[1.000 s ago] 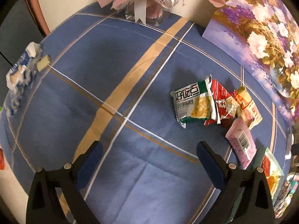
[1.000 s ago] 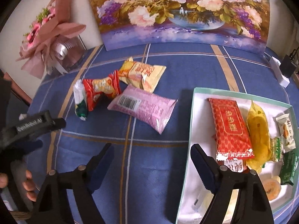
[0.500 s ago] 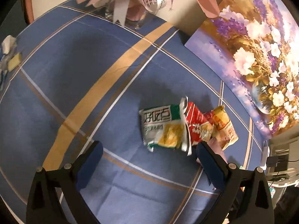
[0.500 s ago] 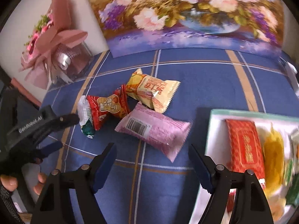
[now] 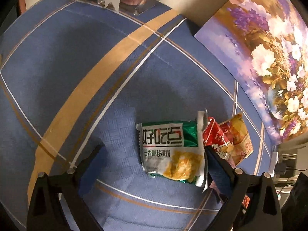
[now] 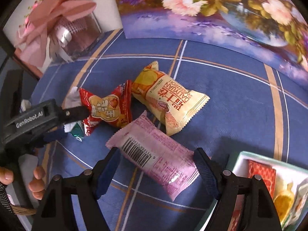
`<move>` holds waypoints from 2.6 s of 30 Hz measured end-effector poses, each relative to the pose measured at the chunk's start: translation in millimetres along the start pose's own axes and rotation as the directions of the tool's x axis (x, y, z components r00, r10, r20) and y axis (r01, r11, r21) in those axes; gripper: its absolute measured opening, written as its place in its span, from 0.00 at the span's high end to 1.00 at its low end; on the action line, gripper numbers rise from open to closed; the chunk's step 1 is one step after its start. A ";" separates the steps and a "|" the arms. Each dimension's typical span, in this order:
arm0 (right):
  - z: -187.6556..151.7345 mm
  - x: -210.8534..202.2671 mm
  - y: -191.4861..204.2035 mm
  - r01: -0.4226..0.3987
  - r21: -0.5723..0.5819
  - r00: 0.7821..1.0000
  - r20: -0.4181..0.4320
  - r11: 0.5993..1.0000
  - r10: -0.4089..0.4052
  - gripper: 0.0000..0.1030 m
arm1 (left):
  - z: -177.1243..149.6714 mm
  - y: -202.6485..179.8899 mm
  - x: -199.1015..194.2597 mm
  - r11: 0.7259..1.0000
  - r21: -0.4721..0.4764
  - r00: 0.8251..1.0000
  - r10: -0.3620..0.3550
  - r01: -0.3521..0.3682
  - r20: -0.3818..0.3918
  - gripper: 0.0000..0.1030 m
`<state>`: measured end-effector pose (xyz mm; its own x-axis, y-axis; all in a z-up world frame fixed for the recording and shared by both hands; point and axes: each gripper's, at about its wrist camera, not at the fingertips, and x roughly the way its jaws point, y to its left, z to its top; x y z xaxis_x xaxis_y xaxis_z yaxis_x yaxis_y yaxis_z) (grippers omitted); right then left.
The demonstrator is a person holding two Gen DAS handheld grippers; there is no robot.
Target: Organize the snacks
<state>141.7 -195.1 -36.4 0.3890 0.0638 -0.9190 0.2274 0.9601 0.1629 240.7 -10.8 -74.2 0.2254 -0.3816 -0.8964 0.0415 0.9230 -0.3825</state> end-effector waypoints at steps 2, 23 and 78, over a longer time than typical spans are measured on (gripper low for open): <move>1.9 4.7 5.0 0.013 -0.043 1.000 -0.006 0.999 -0.013 0.22 | 0.3 -3.7 1.5 1.000 0.000 1.000 -0.001 0.001 0.006 0.06; -25.2 1.7 10.6 0.066 -0.003 0.998 -0.001 0.998 -0.066 0.51 | -40.6 -6.7 -16.3 0.993 -0.026 0.992 0.120 -0.119 0.027 0.42; -150.9 -168.9 -78.5 0.027 0.366 0.953 0.272 0.930 -0.135 0.54 | -178.9 -88.2 -101.0 0.989 0.136 0.993 0.036 -0.052 0.113 0.43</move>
<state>-76.5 -240.1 51.9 0.5831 -0.1428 -0.7998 0.5487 0.7952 0.2580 40.1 -62.4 10.1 0.3352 -0.3399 -0.8787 0.1616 0.9396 -0.3018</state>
